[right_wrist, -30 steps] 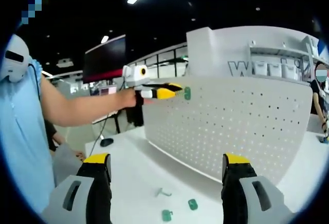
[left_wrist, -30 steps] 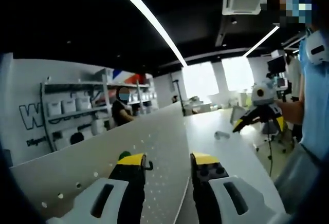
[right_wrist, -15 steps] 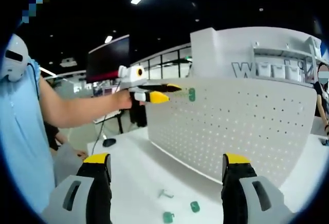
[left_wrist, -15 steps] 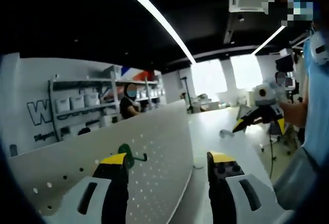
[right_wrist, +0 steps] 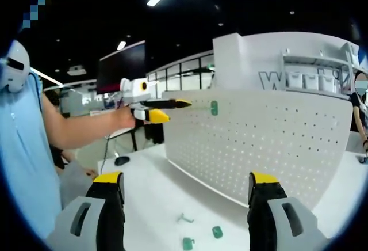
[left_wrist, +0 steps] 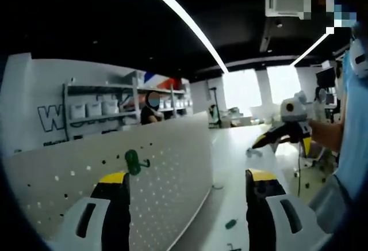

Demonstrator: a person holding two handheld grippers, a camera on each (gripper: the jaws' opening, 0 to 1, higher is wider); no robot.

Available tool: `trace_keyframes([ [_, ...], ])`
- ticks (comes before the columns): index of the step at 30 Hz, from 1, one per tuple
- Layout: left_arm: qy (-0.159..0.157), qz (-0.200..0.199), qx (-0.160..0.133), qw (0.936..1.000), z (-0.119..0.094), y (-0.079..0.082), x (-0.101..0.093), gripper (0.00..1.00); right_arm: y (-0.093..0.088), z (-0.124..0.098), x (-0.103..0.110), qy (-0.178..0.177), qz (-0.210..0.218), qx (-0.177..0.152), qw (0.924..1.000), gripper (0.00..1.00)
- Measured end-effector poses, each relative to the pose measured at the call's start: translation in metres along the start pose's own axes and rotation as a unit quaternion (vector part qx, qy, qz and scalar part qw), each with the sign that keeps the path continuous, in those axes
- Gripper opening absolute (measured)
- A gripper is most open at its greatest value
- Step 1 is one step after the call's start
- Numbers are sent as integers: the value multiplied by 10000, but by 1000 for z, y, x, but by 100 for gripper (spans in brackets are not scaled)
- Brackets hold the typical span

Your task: Insert the hook assembly into the mounting plate slot until the hook locks in place.

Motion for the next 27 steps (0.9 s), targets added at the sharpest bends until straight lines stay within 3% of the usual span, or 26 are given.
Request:
trace_keyframes([
  [20,25,-285,-74,9996,-31,-29,-47,84,-9,-13,-9,-156,107,-35,9998,89],
  [27,49,-372,-81,9993,-38,-42,-66,83,-16,-7,-5,-51,122,7,9999,88],
])
Point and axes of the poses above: the point that each gripper's makers call its tool centre point, and the gripper's own axes: z roughly forward along the fingers, x roughly to its left, y roughly out of its top, the point moved 10 cm from there along -z, roughly backward along the fingers, and after that the axes turned 11 degrees about x, right-handed, at the moved point
